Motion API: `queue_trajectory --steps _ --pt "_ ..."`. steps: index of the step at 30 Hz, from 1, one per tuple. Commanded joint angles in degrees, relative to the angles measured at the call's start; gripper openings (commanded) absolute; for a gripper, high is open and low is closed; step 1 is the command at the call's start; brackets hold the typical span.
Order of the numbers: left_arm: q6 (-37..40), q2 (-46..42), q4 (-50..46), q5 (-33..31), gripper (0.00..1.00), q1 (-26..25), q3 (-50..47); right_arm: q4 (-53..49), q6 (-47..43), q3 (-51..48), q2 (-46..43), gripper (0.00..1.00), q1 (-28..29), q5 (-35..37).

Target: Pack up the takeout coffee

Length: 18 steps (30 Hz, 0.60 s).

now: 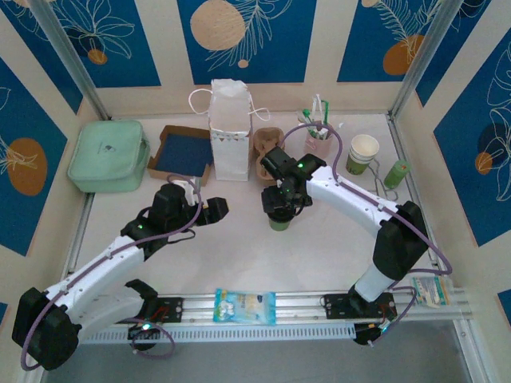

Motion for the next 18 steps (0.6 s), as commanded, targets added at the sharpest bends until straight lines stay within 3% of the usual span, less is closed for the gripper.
queue_trajectory --steps 1,18 --pt "0.3 -1.1 -0.6 0.2 0.86 0.6 0.4 -0.5 2.7 -0.8 -2.5 0.87 0.7 -1.0" --pt "0.3 -1.4 -0.6 0.0 0.85 0.9 -0.5 -0.1 4.3 -1.1 -0.1 0.85 2.2 0.0"
